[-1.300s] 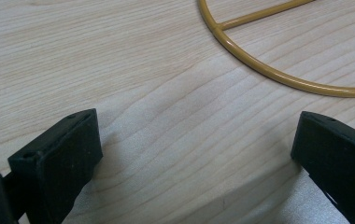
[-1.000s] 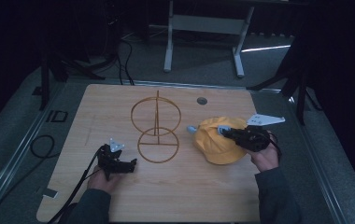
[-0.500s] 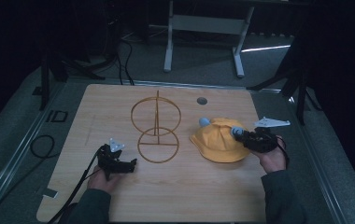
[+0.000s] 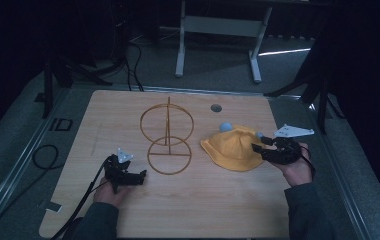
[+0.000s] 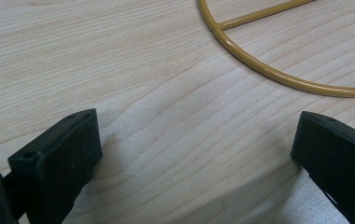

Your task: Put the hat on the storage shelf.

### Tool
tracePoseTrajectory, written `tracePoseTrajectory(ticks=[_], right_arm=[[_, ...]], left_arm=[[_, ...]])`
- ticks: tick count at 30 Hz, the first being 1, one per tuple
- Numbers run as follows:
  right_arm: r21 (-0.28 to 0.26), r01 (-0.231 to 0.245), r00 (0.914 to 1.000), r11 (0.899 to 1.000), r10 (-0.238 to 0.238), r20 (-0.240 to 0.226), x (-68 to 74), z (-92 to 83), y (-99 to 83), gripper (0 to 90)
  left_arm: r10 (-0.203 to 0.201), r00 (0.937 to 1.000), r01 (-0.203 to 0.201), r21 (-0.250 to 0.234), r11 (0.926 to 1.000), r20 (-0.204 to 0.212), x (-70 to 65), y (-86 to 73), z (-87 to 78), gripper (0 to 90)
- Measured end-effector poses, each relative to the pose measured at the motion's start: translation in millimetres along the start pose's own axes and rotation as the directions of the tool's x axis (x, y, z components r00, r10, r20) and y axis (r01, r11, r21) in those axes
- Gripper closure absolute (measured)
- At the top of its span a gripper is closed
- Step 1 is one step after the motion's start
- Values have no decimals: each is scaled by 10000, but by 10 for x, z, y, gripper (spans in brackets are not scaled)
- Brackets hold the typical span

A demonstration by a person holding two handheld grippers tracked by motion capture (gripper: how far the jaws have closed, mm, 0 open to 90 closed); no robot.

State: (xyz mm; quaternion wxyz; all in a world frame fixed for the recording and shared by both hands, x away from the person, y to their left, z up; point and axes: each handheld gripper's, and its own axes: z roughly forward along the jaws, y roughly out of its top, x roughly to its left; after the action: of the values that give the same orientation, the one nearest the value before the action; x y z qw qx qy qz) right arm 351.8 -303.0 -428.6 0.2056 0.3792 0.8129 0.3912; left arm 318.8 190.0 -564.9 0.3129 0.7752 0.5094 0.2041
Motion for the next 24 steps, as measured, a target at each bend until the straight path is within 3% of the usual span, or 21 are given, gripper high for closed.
tracePoseTrajectory(ticks=[6,13,19,24], right_arm=[[433,649,9975,9970,-661,265,-1,56,102,499],[919,1059,9932,9901,-1098,378,-30,172,251,512],[1301,1657,9831,9775,-1742,563,-40,273,391,515],[1951,1852,9785,9631,-1991,542,-85,390,506,485]], left_arm=[[-2,10000,2,19,10000,4,0,1,-1,18],[14,10000,-14,0,10000,-4,1,0,0,18],[3,10000,-3,0,10000,-3,0,0,0,19],[42,10000,-42,21,10000,-1,3,0,-1,19]])
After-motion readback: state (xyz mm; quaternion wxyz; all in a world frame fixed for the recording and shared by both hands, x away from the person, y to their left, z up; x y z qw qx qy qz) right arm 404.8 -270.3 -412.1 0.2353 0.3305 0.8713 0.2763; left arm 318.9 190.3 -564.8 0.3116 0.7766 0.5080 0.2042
